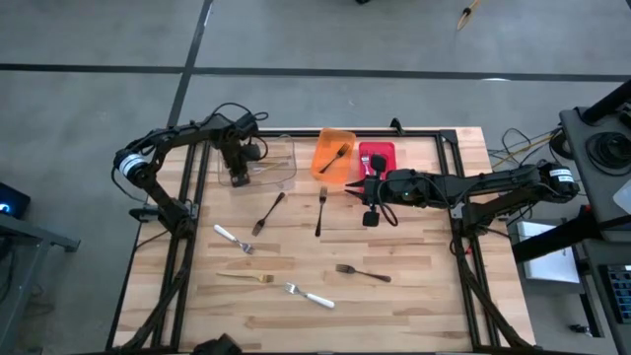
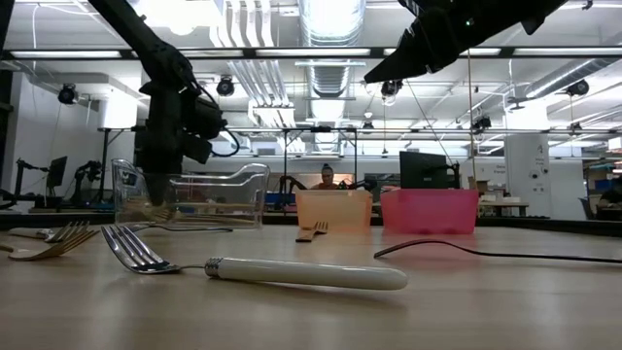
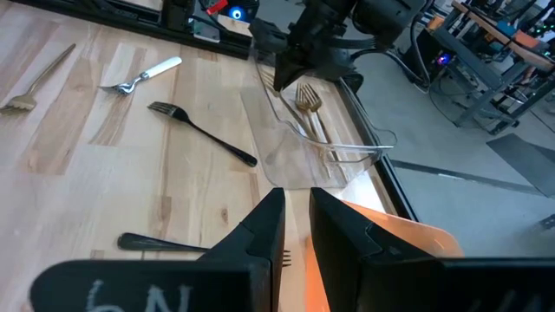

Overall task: Sort silverware by color (type)
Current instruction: Put the gold fork into the transparent bin

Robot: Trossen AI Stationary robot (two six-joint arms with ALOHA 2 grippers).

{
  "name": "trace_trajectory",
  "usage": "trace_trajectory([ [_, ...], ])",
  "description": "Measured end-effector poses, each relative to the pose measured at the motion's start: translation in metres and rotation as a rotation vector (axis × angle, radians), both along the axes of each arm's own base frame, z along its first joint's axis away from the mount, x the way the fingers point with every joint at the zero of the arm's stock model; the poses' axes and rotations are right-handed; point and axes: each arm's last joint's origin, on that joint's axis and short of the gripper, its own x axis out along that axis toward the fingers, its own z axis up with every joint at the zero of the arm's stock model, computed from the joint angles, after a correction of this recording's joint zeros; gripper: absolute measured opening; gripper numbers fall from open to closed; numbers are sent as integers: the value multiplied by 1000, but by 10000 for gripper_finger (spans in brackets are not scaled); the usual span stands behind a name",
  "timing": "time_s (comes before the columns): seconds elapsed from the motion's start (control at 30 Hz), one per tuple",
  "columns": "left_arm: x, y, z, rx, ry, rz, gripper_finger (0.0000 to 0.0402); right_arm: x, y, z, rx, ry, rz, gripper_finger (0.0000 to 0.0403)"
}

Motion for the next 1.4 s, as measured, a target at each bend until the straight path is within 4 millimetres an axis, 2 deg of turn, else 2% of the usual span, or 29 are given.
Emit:
trace_trajectory([
  [0.3,1,1,0,12,-9,11,40,0,0,0,-1,0,-1,47],
  [0.7,2,1,0,14,-9,63,50,0,-1,0,-10,0,-24,47],
  [1.13,10,-4,0,23,-18,55,102,0,-1,0,-11,0,-25,47],
  [1.4,13,-8,-1,19,-13,64,110,0,-1,0,-11,1,-25,47],
])
